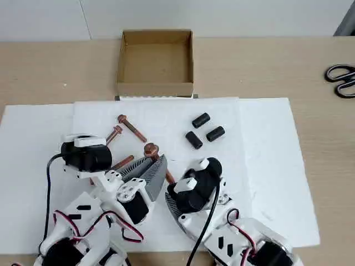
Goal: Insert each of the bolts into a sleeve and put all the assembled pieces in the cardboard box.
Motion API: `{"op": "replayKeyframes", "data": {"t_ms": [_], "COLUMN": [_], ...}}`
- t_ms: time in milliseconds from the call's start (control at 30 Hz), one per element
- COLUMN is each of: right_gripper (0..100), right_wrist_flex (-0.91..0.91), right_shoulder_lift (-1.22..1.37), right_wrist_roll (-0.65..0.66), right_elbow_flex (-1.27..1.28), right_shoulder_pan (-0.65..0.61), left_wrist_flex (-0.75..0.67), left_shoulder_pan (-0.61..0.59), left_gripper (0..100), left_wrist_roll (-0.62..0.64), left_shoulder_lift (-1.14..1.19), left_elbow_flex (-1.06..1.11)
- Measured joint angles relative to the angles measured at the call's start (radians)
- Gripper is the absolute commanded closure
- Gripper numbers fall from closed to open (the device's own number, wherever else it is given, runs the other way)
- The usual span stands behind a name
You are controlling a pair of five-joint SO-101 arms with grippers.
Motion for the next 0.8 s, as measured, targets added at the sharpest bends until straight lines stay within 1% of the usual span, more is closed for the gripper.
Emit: {"op": "replayKeyframes", "data": {"t_ms": [233,333,500,800], "right_gripper": [99.6,99.6,99.6,99.6], "right_wrist_flex": [0.0,-0.006,-0.011,-0.011], "right_shoulder_lift": [-0.002,0.0,0.0,0.0], "right_wrist_roll": [0.0,0.0,0.0,0.0], "right_elbow_flex": [0.002,0.002,0.006,0.008], "right_shoulder_pan": [-0.002,-0.002,-0.002,-0.002], "left_wrist_flex": [0.086,0.087,0.086,0.083], "left_shoulder_pan": [0.0,0.002,0.049,0.06], "left_gripper": [100,100,100,100], "left_wrist_roll": [0.0,0.0,-0.009,-0.009], "left_shoulder_lift": [-0.012,-0.012,-0.014,-0.014], "left_elbow_flex": [-0.015,-0.017,-0.02,-0.02]}}
